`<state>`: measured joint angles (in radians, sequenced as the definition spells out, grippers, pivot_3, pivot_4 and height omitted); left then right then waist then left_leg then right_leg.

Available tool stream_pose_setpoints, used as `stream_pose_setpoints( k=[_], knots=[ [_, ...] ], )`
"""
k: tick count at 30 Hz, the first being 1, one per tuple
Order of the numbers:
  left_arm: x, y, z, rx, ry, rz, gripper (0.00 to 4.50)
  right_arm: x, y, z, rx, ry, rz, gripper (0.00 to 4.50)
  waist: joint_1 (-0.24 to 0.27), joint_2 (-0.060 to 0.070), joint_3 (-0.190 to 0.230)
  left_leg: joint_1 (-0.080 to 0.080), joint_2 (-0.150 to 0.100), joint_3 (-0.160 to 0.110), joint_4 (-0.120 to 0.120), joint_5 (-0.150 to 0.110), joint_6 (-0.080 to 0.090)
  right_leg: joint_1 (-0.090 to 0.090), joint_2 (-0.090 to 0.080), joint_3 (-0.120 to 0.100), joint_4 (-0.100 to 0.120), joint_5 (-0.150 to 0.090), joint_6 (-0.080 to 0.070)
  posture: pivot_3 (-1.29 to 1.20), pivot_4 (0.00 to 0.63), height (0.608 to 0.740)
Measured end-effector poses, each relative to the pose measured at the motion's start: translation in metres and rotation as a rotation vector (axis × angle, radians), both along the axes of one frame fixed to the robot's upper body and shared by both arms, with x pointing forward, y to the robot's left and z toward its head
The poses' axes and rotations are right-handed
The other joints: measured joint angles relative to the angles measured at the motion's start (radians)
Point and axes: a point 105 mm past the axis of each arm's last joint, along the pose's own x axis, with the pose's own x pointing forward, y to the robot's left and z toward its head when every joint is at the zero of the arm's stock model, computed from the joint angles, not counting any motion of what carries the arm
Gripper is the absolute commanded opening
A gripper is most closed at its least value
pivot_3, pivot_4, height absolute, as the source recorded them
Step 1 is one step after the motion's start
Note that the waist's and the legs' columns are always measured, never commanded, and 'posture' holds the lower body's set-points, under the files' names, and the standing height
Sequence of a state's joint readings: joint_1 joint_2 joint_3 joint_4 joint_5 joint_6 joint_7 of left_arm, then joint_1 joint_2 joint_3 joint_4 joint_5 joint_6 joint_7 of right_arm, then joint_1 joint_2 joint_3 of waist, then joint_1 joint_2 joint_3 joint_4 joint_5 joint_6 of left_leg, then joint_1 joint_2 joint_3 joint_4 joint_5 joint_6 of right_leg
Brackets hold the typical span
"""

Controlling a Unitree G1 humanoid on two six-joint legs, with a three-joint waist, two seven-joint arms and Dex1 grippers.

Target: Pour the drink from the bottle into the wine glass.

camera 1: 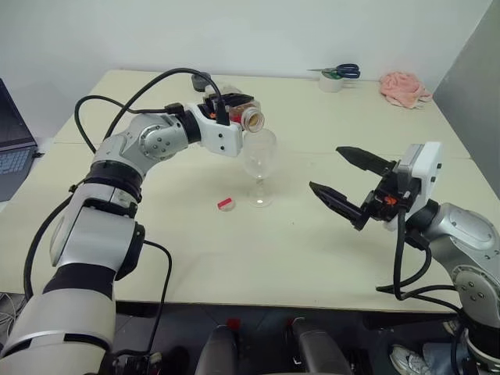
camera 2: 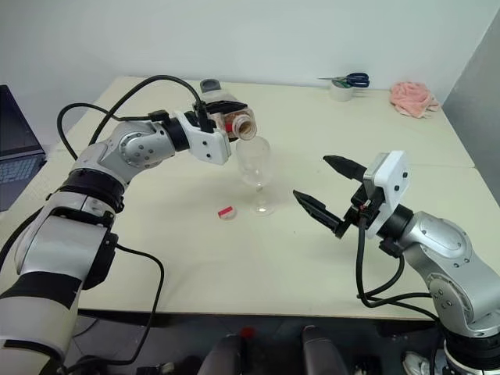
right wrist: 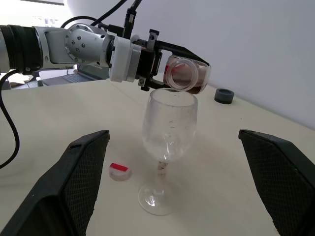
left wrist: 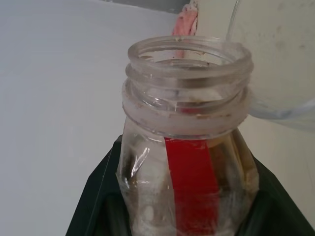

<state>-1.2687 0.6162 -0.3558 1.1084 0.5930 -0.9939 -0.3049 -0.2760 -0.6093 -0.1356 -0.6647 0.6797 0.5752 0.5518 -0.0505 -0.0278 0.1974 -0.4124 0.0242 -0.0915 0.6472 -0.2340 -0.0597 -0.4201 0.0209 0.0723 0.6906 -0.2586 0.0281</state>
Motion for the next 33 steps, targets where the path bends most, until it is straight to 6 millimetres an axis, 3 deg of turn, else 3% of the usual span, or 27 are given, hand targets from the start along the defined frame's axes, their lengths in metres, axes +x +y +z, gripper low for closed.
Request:
stream_pose_setpoints(
  k=[33],
  knots=[
    [-0.001,0.001,0.018,0.048,-0.161,0.006,1.82,0.006,0.000,0.000,-0.006,-0.013,-0.013,4.50,0.000,0.000,0.000,0.000,0.000,0.000,0.000,0.000,0.000,0.000,0.000,0.000,0.001,0.000,0.000,0.00,0.150,0.740]
  ],
)
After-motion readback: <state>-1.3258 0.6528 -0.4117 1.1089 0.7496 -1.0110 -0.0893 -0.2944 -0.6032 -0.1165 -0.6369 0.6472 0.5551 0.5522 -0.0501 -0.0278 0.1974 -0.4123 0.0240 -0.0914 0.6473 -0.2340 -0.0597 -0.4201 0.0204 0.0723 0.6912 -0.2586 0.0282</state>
